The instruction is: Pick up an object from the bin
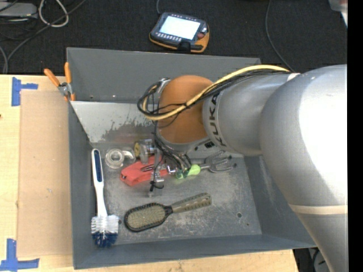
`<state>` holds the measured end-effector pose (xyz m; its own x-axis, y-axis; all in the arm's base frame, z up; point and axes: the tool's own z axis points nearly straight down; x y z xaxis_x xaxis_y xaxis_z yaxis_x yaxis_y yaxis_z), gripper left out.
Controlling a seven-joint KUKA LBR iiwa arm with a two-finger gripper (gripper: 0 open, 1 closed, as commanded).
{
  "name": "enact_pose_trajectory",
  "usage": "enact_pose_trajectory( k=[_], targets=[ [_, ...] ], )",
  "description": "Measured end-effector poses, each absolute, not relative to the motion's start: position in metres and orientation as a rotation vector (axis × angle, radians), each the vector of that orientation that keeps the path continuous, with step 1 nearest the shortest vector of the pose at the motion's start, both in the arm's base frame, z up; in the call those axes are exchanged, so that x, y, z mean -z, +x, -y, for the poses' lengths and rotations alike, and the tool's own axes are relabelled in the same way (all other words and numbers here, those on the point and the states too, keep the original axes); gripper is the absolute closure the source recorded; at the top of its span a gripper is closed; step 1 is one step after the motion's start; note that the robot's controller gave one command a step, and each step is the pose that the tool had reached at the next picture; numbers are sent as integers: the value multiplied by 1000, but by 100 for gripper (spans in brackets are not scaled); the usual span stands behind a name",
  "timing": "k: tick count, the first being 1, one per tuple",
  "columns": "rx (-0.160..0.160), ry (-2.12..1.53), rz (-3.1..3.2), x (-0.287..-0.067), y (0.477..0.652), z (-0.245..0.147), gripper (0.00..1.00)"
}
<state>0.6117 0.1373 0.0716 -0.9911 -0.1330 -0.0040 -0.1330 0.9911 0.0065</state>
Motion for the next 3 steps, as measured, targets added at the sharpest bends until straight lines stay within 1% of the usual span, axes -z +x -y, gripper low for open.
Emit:
enact_pose_trajectory(
  k=[1,2,3],
  targets=[
    [-11,-244,-3130,-80,609,-138,100],
    [-11,-244,-3130,-80,609,-138,100],
    [-11,-243,-3134,-87,608,-137,100]
  ],
)
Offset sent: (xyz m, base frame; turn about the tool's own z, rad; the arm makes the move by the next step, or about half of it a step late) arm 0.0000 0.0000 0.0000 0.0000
